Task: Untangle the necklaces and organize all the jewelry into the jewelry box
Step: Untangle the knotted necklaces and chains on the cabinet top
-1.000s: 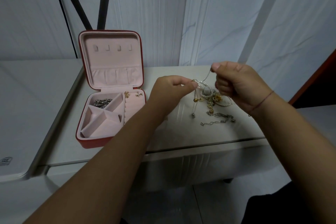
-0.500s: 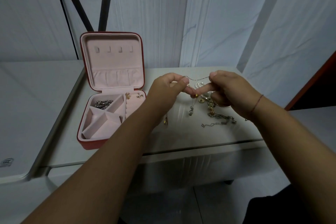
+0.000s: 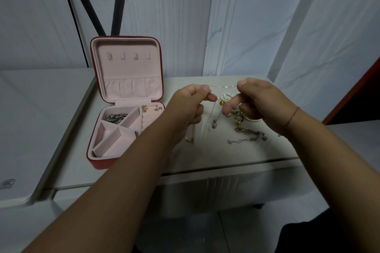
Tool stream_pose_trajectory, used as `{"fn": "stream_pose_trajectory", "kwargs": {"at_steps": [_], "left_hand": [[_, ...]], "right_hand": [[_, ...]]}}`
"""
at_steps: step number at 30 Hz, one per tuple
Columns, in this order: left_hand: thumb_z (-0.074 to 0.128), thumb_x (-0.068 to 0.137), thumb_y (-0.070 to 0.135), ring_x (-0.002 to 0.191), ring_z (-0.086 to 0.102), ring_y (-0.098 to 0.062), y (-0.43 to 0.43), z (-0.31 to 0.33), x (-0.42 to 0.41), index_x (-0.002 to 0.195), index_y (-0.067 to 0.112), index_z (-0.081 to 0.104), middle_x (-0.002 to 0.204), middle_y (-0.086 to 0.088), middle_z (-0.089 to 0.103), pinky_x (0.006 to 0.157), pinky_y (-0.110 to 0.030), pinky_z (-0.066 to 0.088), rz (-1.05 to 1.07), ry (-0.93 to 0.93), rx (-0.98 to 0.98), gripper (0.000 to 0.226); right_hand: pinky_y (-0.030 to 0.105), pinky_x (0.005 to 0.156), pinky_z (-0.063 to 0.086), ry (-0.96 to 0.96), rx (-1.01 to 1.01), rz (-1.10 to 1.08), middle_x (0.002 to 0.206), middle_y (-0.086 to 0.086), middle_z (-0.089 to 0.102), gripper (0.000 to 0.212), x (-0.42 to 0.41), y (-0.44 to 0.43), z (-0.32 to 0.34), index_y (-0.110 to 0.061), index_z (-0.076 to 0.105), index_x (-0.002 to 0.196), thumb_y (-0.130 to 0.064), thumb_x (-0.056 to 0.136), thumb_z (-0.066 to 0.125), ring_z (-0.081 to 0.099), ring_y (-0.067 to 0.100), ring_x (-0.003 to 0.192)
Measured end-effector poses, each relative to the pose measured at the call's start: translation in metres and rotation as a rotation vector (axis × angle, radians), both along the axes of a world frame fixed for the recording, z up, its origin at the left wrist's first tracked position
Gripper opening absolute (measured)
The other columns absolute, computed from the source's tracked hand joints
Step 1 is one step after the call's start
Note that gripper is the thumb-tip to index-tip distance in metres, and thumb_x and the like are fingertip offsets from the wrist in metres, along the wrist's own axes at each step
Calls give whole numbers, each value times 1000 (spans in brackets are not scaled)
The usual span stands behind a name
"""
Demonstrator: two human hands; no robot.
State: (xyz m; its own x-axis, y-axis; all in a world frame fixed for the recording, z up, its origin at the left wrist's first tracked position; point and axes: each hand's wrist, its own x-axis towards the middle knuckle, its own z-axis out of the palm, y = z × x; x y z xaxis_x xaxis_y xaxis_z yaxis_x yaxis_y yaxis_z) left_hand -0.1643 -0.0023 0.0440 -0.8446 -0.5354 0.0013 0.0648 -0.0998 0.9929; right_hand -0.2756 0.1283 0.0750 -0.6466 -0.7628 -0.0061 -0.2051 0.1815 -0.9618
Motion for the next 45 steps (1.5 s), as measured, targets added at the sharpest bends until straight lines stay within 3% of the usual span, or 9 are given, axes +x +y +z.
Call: {"fn": "stream_pose_trajectory", "kwargs": {"at_steps": [8,14,19,25,29,34,37,42,45], "left_hand": [[43,101,18,40,24,-5,-3,-1,0,95,11,55,81,-3,66,36,-16,24,-8,28,49,16],[40,102,18,38,24,-4,-1,-1,-1,94,11,53,83,-5,67,36,-15,24,-5,25,45,17],[40,102,17,37,25,-4,-1,-2,-3,91,9,53,87,-5,65,36,-16,25,-1,32,31,19],[46,100,17,42,27,-6,-2,-2,-1,96,7,57,92,-5,68,39,-17,28,2,39,31,15],[50,97,14,42,26,-6,-2,-1,0,100,5,56,84,-3,70,39,-17,26,-22,41,31,11],[60,91,12,42,29,-5,-2,-2,0,90,9,55,79,-4,68,38,-17,27,-45,35,4,6],[67,85,7,41,31,-4,-3,-3,0,86,12,56,58,5,56,38,-18,28,-44,23,-15,12],[65,86,7,41,31,-3,1,-2,1,103,9,68,45,13,51,40,-16,28,-83,-43,-166,17],[65,87,10,39,32,-3,1,-5,0,98,12,71,43,13,48,40,-16,29,-74,-60,-258,13]], "right_hand": [[18,41,24,107,27,64,60,6,61,10,-5,4,-4,-5,67,92,-13,88,63,31,7,41],[13,41,28,116,47,66,58,6,55,10,-4,4,-4,-7,72,91,-5,87,63,36,2,40],[9,40,29,138,57,36,42,-12,47,7,-2,3,-4,-5,71,89,-4,86,65,34,-1,37],[12,39,26,124,12,23,56,6,43,5,-1,3,-4,-2,70,84,-7,84,68,30,2,38],[12,40,28,121,-16,22,50,1,43,3,-3,4,-4,-4,71,83,-7,82,70,31,3,40],[12,41,28,110,-31,10,43,-9,42,11,-4,3,-5,1,70,88,-8,82,70,30,2,40],[14,42,27,105,-25,14,47,-7,46,10,-3,3,-5,-2,70,86,-12,81,71,32,2,40],[15,42,27,96,5,28,48,-5,44,11,-3,2,-5,-6,70,82,-17,80,72,31,4,41],[19,45,25,86,25,29,47,-4,43,8,-5,3,-6,-10,71,80,-17,83,69,31,6,43]]}}
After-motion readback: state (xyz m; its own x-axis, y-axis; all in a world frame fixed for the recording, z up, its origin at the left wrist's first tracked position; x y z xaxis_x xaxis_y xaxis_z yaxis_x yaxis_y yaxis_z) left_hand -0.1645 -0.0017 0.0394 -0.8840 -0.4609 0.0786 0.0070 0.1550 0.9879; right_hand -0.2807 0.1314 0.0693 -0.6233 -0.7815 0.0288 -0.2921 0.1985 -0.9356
